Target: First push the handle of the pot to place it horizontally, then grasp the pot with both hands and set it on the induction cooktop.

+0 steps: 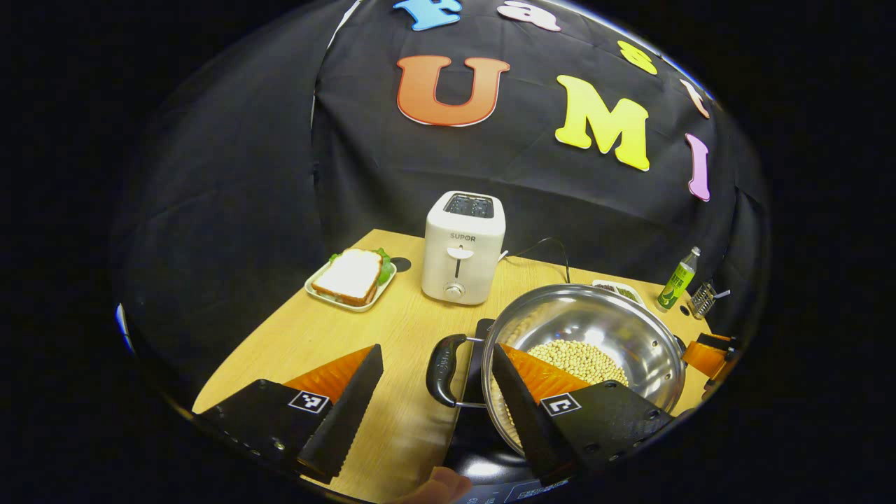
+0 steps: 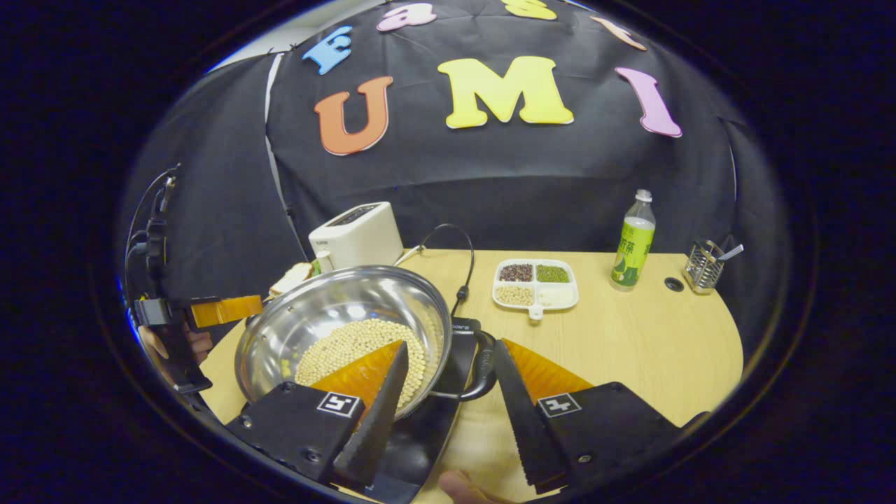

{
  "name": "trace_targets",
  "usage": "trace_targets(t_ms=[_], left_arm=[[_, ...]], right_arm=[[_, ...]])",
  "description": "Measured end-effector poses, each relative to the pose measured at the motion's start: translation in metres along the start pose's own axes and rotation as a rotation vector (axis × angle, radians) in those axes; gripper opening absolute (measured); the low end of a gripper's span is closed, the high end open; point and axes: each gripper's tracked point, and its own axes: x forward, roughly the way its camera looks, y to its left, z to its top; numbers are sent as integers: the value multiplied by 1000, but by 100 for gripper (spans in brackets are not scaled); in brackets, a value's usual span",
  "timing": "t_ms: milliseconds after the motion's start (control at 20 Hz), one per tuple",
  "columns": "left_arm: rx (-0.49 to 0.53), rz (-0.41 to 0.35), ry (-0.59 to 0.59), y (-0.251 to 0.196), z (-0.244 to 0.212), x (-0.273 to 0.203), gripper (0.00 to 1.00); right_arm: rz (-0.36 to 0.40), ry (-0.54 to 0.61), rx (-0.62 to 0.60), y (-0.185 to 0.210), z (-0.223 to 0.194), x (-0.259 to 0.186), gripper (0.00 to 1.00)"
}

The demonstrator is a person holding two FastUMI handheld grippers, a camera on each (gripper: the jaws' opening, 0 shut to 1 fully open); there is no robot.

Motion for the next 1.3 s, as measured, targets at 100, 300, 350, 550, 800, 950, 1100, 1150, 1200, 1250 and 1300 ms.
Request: trace_targets(t_ms=[100,300,350,550,800,950,1100,1150,1200,1250,1300], left_arm=[[-1,5,-34,-5,7,-15,94],[13,6,-109,-13,20,-53,96],[22,8,-125,-16,23,-61,96],[49,-27,-204,-40,42,-108,96],[69,-80,-312,-82,65,-172,95],[75,-102,-354,-101,73,-210,95],[54,-154,-415,-125,86,-244,95],[54,-167,-434,-130,88,-255,95],[59,-175,-444,-135,89,-263,95],[65,-180,-452,-139,89,-271,95],[72,-180,-461,-144,91,-279,95]], right_arm=[[-3,-27,-7,-1,5,-16,78],[-16,-93,-9,-4,23,-56,80],[-15,-112,-5,-5,28,-67,80],[-40,-176,15,-22,47,-114,97],[-74,-241,32,-52,68,-173,96],[-90,-288,25,-69,79,-210,96],[-111,-348,-6,-81,90,-252,96],[-115,-366,-16,-83,92,-264,96],[-118,-378,-27,-85,93,-276,96],[-120,-387,-36,-86,93,-285,99],[-124,-401,-43,-88,94,-295,96]])
